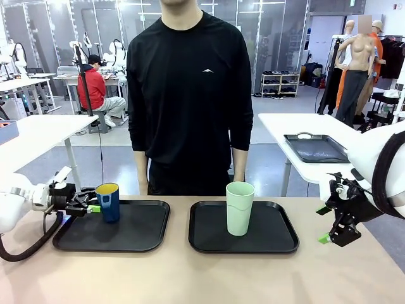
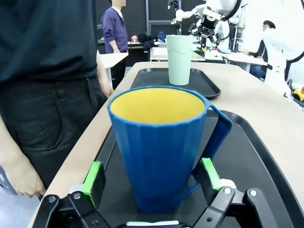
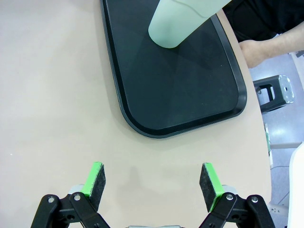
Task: Sort and store the cups by type.
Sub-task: Pick up the Handle plastic cup and place it into the empty Flat Tray.
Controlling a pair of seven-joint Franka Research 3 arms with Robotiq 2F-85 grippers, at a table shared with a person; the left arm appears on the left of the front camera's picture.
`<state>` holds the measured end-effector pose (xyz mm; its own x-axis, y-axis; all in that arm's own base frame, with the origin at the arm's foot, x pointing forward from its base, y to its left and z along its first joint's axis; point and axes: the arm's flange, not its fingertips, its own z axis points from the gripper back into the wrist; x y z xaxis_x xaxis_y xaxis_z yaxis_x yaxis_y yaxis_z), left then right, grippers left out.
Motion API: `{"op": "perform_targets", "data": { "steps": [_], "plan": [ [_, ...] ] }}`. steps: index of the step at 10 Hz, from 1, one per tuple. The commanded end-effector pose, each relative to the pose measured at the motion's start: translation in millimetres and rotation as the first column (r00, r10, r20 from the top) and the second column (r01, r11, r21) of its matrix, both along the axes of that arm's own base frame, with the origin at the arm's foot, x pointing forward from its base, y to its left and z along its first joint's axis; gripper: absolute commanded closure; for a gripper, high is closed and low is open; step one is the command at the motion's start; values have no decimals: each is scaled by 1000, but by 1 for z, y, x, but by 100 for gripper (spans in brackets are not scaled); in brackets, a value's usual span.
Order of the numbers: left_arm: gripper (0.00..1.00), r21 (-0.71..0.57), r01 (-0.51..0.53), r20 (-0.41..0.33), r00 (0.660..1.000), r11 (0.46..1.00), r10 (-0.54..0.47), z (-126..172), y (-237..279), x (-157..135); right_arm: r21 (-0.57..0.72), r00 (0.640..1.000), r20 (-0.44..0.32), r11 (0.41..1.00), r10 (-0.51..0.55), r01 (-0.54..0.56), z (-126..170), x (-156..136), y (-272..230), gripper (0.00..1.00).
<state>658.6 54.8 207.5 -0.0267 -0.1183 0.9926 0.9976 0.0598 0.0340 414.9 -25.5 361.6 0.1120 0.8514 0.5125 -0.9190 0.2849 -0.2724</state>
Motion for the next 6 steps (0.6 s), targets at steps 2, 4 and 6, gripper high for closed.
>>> {"op": "perform_targets", "data": {
  "steps": [2, 4, 6],
  "plan": [
    [0, 25, -49, 1, 999, 998, 49, 4, 12, -18, -7, 1000, -3, 1000, -3, 3, 0, -1, 1, 0],
    [0, 45, -134, 28, 991, 990, 133, 21, 35, -39, -7, 1000, -3, 1000, -3, 3, 0, -1, 1, 0],
    [0, 90, -250, 20, 968, 964, 249, 50, 45, -61, -7, 1000, -3, 1000, -3, 3, 0, -1, 1, 0]
  ]
}}
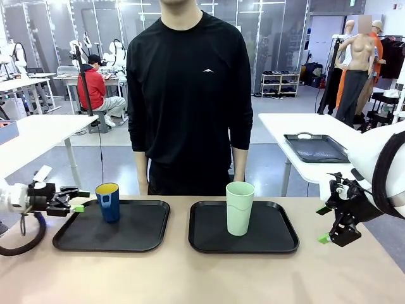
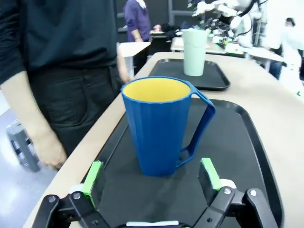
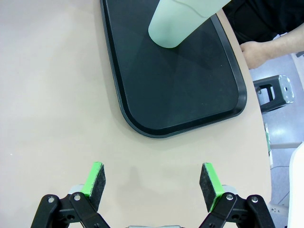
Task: Sort and store the cups by type.
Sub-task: Pick up the Handle plastic cup and place it into the empty Flat Tray.
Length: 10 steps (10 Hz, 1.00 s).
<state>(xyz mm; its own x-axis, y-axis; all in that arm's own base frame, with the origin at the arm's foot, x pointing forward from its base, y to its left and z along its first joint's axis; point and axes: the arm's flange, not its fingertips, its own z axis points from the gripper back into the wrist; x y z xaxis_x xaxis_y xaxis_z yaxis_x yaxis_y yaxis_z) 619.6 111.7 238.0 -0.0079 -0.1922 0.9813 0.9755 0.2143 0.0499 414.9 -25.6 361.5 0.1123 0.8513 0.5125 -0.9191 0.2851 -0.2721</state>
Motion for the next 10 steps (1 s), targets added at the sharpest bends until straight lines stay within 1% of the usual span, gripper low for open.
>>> {"op": "perform_targets", "data": {
  "steps": [1, 2, 3, 4, 5, 6, 7, 8, 10],
  "plan": [
    [0, 94, -106, 8, 994, 990, 105, 39, -14, -35, -7, 1000, -3, 1000, -3, 3, 0, -1, 1, 0],
    [0, 169, -149, 24, 989, 974, 147, 53, -17, -45, -7, 1000, -3, 1000, -3, 3, 0, -1, 1, 0],
    [0, 198, -162, 23, 987, 967, 161, 63, -17, -53, -7, 1000, -3, 1000, -3, 3, 0, -1, 1, 0],
    [0, 219, -164, 32, 986, 962, 161, 71, -18, -58, -7, 1000, -3, 1000, -3, 3, 0, -1, 1, 0],
    [0, 246, -190, 51, 982, 950, 183, 77, -18, -63, -7, 1000, -3, 1000, -3, 3, 0, -1, 1, 0],
    [0, 248, -217, 69, 976, 944, 206, 79, -17, -64, -7, 1000, -3, 1000, -3, 3, 0, -1, 1, 0],
    [0, 257, -234, 68, 972, 938, 224, 79, -14, -64, -7, 1000, -3, 1000, -3, 3, 0, -1, 1, 0],
    [0, 218, -188, 60, 982, 958, 179, 81, -13, -57, -7, 1000, -3, 1000, -3, 3, 0, -1, 1, 0],
    [0, 218, -188, 60, 982, 958, 179, 81, -13, -57, -7, 1000, -3, 1000, -3, 3, 0, -1, 1, 0]
  ]
}}
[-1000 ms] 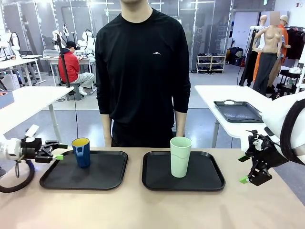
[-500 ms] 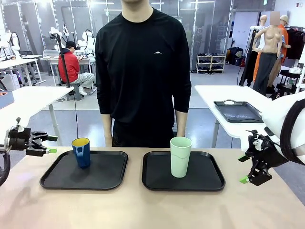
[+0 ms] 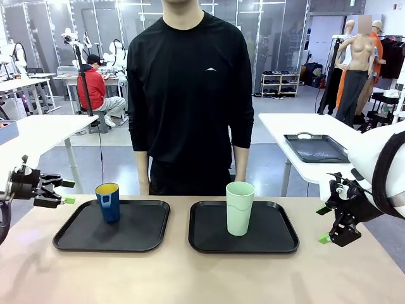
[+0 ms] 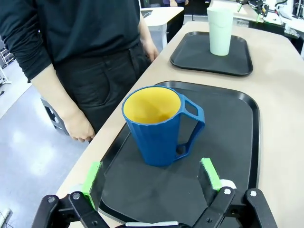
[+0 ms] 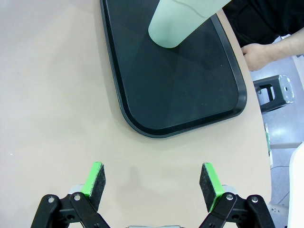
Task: Sort and store the cups by type.
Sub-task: Pick up the Handle plastic cup and place it into the empty Flat Tray.
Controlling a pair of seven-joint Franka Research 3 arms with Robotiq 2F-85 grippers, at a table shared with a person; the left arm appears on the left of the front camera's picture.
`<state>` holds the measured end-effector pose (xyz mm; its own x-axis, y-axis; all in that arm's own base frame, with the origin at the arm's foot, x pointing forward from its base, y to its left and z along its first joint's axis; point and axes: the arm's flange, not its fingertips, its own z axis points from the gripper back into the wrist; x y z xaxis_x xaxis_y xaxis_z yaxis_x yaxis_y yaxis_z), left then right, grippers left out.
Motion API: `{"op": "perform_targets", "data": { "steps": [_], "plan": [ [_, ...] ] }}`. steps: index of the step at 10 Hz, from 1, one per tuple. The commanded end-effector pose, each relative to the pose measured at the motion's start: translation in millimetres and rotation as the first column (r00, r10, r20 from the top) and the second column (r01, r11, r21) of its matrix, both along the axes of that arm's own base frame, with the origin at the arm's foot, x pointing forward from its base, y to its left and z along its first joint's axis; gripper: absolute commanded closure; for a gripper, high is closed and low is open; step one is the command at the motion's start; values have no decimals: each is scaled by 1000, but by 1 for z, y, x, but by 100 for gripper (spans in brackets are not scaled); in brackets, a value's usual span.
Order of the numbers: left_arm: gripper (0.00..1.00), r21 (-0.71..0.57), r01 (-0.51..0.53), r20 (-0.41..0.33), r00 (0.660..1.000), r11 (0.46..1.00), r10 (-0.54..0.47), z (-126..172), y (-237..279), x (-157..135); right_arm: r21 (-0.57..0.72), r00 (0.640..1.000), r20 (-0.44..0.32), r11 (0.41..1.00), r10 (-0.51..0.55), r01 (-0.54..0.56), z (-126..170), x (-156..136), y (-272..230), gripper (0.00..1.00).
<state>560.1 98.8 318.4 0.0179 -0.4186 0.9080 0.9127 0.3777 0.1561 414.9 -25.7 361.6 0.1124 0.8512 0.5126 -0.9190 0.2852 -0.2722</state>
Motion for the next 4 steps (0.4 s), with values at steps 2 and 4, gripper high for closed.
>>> {"op": "perform_targets", "data": {
  "steps": [2, 4],
  "plan": [
    [0, -13, 12, 3, 1000, 1000, -12, 0, 0, 2, -7, 1000, -3, 1000, -3, 3, 0, -1, 1, 0],
    [0, -13, 12, 3, 1000, 1000, -12, 0, 0, 2, -7, 1000, -3, 1000, -3, 3, 0, -1, 1, 0]
  ]
}}
